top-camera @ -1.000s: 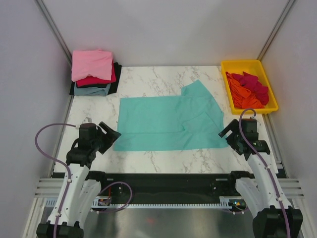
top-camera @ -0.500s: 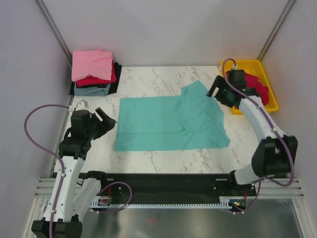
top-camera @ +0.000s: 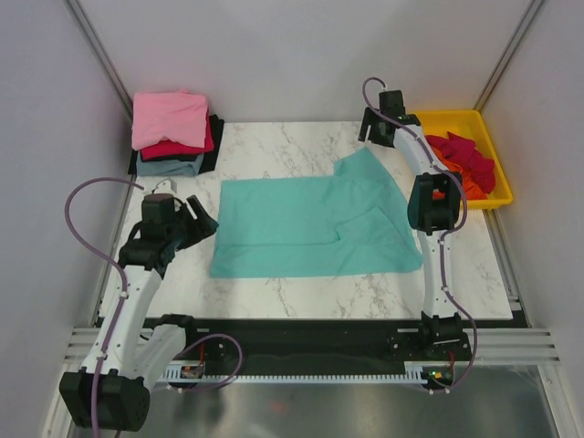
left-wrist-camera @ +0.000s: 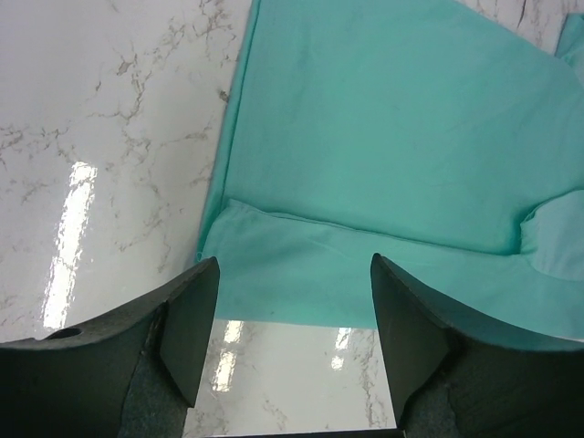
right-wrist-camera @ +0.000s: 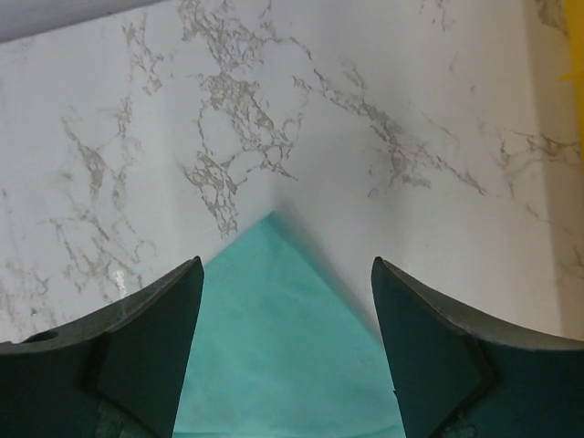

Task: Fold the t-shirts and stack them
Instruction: Fold the tshirt

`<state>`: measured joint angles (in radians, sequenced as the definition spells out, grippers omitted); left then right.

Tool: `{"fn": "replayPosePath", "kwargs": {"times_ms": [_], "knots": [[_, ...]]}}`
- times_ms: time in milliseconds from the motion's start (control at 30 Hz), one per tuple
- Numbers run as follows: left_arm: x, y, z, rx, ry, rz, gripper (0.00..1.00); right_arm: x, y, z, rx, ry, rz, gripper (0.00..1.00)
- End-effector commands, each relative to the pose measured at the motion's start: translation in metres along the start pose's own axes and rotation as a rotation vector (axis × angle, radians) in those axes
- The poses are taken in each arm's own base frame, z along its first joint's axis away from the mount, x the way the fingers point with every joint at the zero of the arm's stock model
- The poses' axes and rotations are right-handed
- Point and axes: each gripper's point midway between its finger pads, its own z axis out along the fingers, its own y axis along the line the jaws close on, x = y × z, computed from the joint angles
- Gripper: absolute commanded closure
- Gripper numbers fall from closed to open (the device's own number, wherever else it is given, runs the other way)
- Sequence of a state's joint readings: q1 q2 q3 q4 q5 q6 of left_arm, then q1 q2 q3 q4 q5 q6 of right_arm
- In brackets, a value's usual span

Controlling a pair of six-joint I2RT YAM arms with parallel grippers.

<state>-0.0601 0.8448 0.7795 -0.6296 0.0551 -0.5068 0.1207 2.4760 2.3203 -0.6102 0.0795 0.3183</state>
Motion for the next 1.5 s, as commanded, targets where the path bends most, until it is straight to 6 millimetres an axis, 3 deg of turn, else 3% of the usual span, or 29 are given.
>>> {"fn": "replayPosePath", "kwargs": {"times_ms": [0, 233, 467, 567, 600, 667, 700, 767, 833, 867, 933, 967, 1000, 1033, 1067, 1100, 1133, 1167, 1200, 1233, 1267, 1333, 1367, 1467], "knots": [[-0.005, -0.005, 0.006, 0.037, -0.005, 0.051, 0.26, -0.003, 0.007, 0.008, 0.019, -0.016, -0.055, 0.18], [-0.003, -0.007, 0.006, 0.05, 0.0, 0.051, 0.27, 0.032, 0.01, 0.041, 0.013, 0.038, -0.073, 0.33], [-0.002, -0.008, 0.007, 0.053, 0.003, 0.048, 0.27, 0.04, 0.007, 0.054, 0.037, 0.036, -0.087, 0.39], [-0.001, -0.007, 0.007, 0.05, 0.009, 0.049, 0.27, 0.042, 0.006, 0.055, 0.04, 0.039, -0.086, 0.52], [-0.002, -0.007, 0.008, 0.048, 0.006, 0.048, 0.27, 0.046, 0.005, 0.055, 0.04, 0.048, -0.087, 0.64], [-0.004, -0.007, 0.011, 0.05, 0.0, 0.052, 0.27, 0.051, 0.005, 0.056, 0.032, 0.06, -0.084, 0.73], [-0.005, -0.006, 0.017, 0.037, 0.013, 0.051, 0.27, 0.052, 0.006, 0.056, 0.028, 0.06, -0.082, 0.84], [-0.012, -0.007, 0.025, 0.031, 0.011, 0.053, 0.27, 0.05, 0.006, 0.054, 0.024, 0.055, -0.077, 0.94], [-0.021, -0.011, 0.041, 0.019, 0.028, 0.048, 0.27, 0.046, 0.009, 0.05, 0.01, 0.05, -0.076, 1.0], [-0.04, -0.02, 0.045, 0.035, -0.009, 0.05, 0.28, 0.045, 0.012, 0.048, 0.0, 0.05, -0.077, 1.0], [-0.046, -0.021, 0.075, 0.011, 0.026, 0.039, 0.3, 0.037, 0.019, 0.039, -0.029, 0.034, -0.071, 1.0], [-0.068, -0.029, 0.081, 0.008, -0.011, 0.038, 0.31, 0.037, 0.02, 0.037, -0.036, 0.036, -0.068, 1.0], [-0.065, -0.023, 0.111, -0.025, 0.034, 0.037, 0.32, 0.031, 0.025, 0.03, -0.059, 0.029, -0.063, 1.0], [-0.072, -0.021, 0.124, -0.048, 0.035, 0.04, 0.32, 0.03, 0.027, 0.027, -0.068, 0.026, -0.052, 1.0], [-0.099, -0.027, 0.132, -0.064, -0.013, 0.04, 0.33, 0.034, 0.027, 0.025, -0.073, 0.037, -0.048, 1.0], [-0.107, -0.025, 0.148, -0.088, -0.025, 0.043, 0.33, 0.028, 0.031, 0.017, -0.093, 0.025, -0.04, 1.0], [-0.097, -0.015, 0.178, -0.12, 0.025, 0.046, 0.34, 0.027, 0.033, 0.013, -0.103, 0.024, -0.03, 1.0], [-0.115, -0.022, 0.191, -0.109, 0.004, 0.047, 0.36, 0.035, 0.031, 0.012, -0.097, 0.042, -0.026, 1.0], [-0.116, -0.022, 0.205, -0.107, 0.02, 0.047, 0.38, 0.028, 0.032, 0.004, -0.104, 0.028, -0.022, 1.0], [-0.101, -0.013, 0.23, -0.127, 0.077, 0.055, 0.41, 0.03, 0.038, -0.001, -0.136, 0.038, -0.018, 1.0], [-0.114, -0.017, 0.238, -0.121, 0.057, 0.058, 0.41, 0.038, 0.036, -0.002, -0.135, 0.059, -0.019, 1.0], [-0.103, -0.009, 0.261, -0.138, 0.093, 0.057, 0.44, 0.032, 0.037, -0.014, -0.144, 0.042, -0.018, 1.0], [-0.112, -0.012, 0.266, -0.131, 0.077, 0.066, 0.46, 0.039, 0.033, -0.014, -0.136, 0.057, -0.022, 1.0], [-0.109, -0.007, 0.282, -0.145, 0.094, 0.074, 0.48, 0.033, 0.032, -0.021, -0.134, 0.037, -0.019, 1.0]]}}
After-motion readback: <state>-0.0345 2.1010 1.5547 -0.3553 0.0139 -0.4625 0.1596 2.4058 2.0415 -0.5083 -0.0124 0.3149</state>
